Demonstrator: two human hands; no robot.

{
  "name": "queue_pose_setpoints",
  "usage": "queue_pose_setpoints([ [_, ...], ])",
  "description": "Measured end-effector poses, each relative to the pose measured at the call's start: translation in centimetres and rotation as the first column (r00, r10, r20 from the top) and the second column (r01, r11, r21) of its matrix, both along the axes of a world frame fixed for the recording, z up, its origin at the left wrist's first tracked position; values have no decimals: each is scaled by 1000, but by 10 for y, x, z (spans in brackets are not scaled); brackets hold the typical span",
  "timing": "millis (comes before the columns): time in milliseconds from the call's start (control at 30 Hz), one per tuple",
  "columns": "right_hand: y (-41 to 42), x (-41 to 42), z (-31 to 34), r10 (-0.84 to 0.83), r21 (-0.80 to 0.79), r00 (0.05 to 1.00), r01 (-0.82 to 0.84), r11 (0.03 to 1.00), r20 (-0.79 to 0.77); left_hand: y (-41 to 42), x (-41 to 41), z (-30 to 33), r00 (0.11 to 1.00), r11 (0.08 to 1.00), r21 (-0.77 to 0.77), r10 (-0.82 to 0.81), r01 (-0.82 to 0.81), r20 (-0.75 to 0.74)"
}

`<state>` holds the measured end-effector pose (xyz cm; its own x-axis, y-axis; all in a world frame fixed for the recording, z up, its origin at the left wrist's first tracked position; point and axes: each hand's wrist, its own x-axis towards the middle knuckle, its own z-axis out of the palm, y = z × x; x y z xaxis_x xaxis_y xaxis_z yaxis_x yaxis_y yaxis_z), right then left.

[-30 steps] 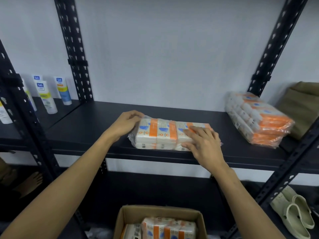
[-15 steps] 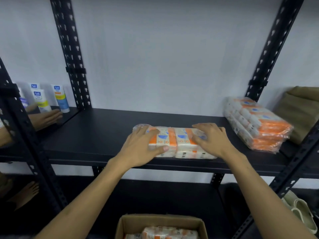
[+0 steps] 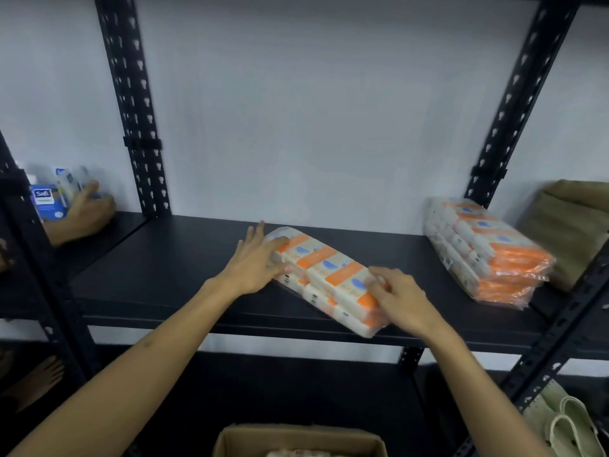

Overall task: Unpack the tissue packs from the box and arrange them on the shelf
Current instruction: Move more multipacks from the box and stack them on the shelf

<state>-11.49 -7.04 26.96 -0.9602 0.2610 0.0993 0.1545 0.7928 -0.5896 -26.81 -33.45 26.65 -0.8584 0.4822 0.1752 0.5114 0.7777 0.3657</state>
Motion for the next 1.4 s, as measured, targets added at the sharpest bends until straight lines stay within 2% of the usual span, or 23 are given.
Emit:
queue_pose_setpoints([
  [233,-63,22,-13,-164,22,971,171,985,-173,26,-19,-10,983,983,178,12,-45,182],
  [367,-78,22,-13,-117,-86,978,103,991,-175,43,-12,-15,966,938,317,59,-140,253],
  [433,-69,18,-10,-129,-227,975,87,970,-179,44,-3,-12,942,876,433,64,-211,329],
  [533,-47,7,-1,-194,-502,961,71,862,-197,46,25,0,892,746,595,-3,-299,452],
  [600,-36,-7,2,-227,-627,960,77,775,-163,51,49,9,853,691,660,-122,-294,508],
  [667,-34,-20,3,-237,-725,966,89,683,-104,58,64,15,804,626,719,-239,-302,545],
  [800,-39,-39,-3,-159,-870,987,54,490,-29,70,65,9,720,521,727,-272,-447,638],
  [867,-46,-40,-5,-131,-896,991,62,440,4,74,63,1,666,459,712,-292,-532,686],
  [933,-49,-41,-8,-110,-896,994,64,440,17,77,60,-4,616,408,697,-331,-590,715],
  [1033,-50,-44,-10,-74,-881,997,37,471,2,78,56,-12,590,376,697,-370,-611,718],
  [1200,-54,-47,-10,-2,-826,1000,3,563,2,78,51,-18,616,354,718,-369,-599,696],
  [1300,-52,-48,-11,42,-815,999,-27,579,-3,76,52,-17,629,393,725,-364,-566,687],
  [1400,-43,-49,-9,76,-806,997,-43,591,2,71,46,-15,657,515,708,-321,-483,682],
])
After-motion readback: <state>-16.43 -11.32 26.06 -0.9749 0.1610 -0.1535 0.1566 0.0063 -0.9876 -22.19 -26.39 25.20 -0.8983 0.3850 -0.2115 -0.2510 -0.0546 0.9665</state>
